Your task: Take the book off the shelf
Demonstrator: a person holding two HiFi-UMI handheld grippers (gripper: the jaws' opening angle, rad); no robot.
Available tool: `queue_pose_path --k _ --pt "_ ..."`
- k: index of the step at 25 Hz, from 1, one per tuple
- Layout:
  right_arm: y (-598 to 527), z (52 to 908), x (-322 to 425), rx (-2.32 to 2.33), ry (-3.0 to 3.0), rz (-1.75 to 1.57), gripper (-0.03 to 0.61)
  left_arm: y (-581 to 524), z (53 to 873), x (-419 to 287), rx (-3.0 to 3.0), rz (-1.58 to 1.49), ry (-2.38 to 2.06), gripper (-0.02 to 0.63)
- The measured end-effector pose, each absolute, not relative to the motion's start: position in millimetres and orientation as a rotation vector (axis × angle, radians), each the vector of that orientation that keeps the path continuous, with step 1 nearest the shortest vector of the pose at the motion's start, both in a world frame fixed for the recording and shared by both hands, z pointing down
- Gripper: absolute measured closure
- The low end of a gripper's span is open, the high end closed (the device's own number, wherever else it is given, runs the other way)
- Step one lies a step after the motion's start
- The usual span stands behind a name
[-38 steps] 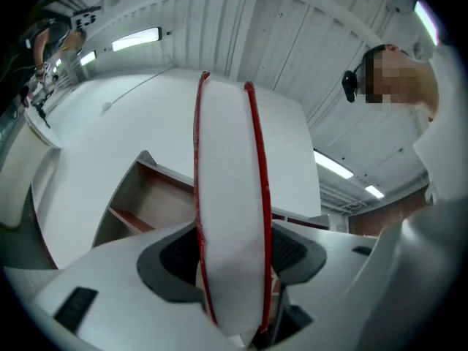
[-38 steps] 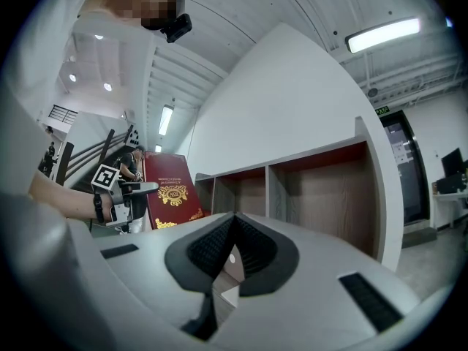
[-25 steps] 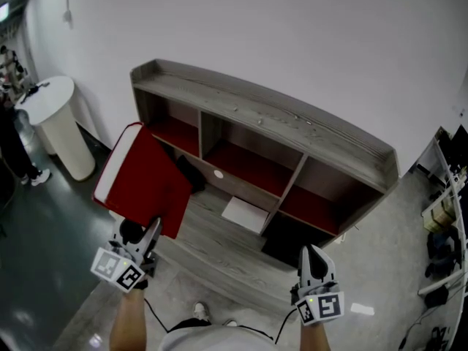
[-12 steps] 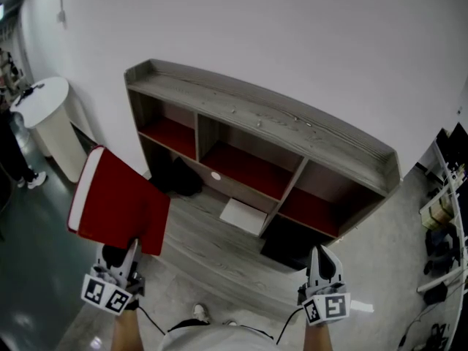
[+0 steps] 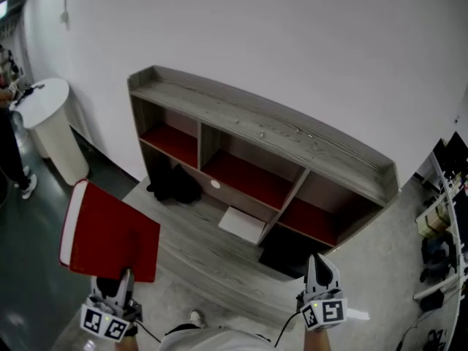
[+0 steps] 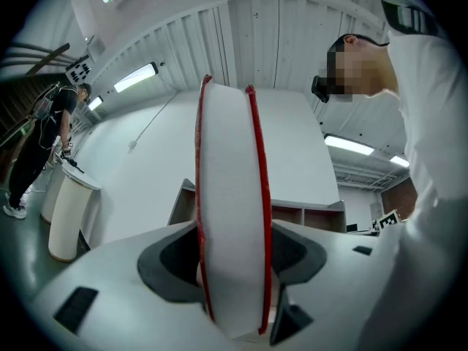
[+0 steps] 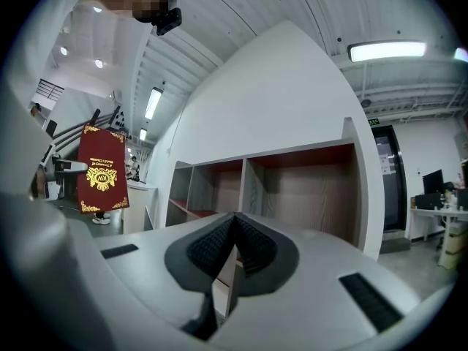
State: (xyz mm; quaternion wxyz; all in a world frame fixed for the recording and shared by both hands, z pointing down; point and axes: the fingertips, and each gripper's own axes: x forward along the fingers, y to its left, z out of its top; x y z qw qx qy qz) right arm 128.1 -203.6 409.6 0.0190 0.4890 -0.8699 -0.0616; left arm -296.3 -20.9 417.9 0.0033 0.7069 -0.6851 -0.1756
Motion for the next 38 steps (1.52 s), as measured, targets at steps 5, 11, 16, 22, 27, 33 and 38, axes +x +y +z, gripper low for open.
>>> queue_pose_path --k 5,11,16,22,27,33,38 --pt "-203.3 407.3 120.1 1.499 -2.718 -0.196 0.555 -9.4 404.8 -302.4 2.22 -0.587 -2.18 0.36" --pt "-195.9 413.8 112.2 1.478 -2.734 -0.165 0.555 -16.4 406.1 -291.9 2.253 -0.588 -2.137 0.362" --pt "-185.2 416.2 108.0 1.472 -2.744 -0.147 0.555 -8.9 399.6 -289.7 2.264 -0.611 -2.119 0.362" --pt "-174.5 415.9 105.7 1.459 -2.748 -0.15 0.555 2.6 398.7 -292.6 2.257 -0.641 -2.123 0.362" --pt "-168.6 415.3 101.1 1.442 -2.75 -0.158 0.555 6.4 399.9 -291.2 2.265 -0.663 -2.103 0.362" --pt "-166.2 415.5 94.0 1.425 -2.751 -0.163 0.555 8.0 402.0 -293.0 2.26 -0.688 -2.085 0.362" --pt "-166.8 416.0 86.7 1.405 -2.764 -0.159 0.555 7.9 405.3 -295.1 2.252 -0.697 -2.076 0.362"
